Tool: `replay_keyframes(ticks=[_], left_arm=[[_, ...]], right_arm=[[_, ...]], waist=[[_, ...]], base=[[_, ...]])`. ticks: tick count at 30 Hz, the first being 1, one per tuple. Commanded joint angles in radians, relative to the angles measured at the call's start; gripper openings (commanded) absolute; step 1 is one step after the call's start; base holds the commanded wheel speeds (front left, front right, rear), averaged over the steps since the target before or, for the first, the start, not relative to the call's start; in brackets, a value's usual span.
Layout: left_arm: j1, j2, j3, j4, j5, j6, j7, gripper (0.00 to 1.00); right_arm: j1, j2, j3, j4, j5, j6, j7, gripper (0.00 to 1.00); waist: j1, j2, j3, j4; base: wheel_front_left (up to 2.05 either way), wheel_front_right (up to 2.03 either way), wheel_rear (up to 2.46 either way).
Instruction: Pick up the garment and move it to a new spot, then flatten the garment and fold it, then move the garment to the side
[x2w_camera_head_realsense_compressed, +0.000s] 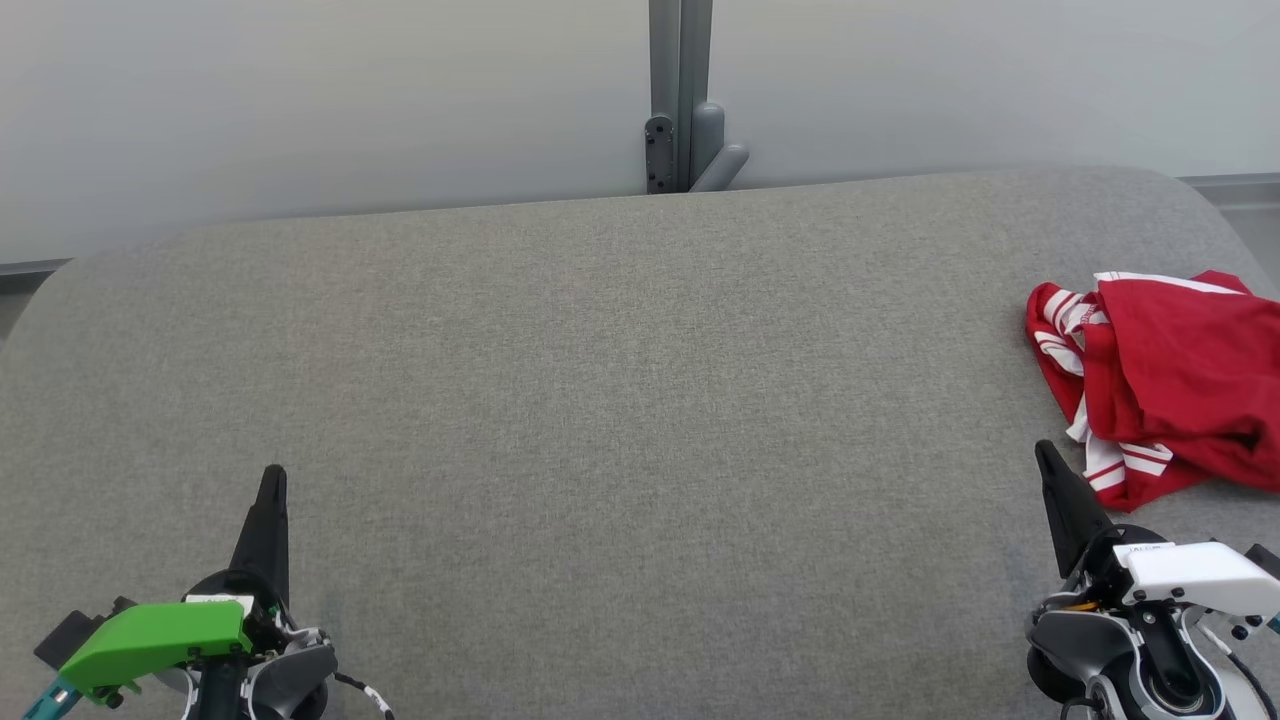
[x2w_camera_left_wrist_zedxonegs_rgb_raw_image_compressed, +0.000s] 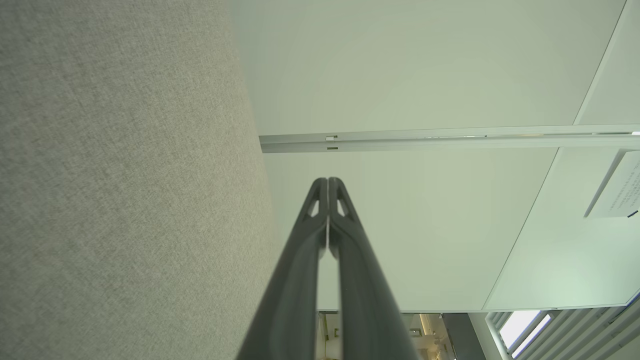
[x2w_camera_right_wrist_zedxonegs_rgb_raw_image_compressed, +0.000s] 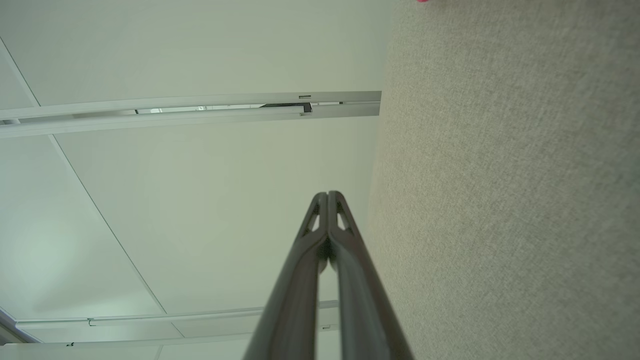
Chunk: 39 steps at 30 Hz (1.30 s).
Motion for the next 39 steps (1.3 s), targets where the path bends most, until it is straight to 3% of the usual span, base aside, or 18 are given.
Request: replay_keyframes(ticks=[1,39], left_arm=[[-0.012,0.007,0.004,-0.003,0.0,-0.006,0.004,0.0],[-0.012,0.007,0.003,-0.003,-0.001,-0.005,0.004,0.0]], right_arm=[[-0.007,-0.004,-0.003,-0.004,0.007,0.0,0.003,0.0],[-0.007,-0.004,-0.002,-0.004,0.007,0.0,0.003,0.0]], waist=[[-0.0001,0.0005,0.0,0.0],[-0.0001,0.0005,0.0,0.0]], base=[[0.0,0.0,0.0],[0.0,0.0,0.0]])
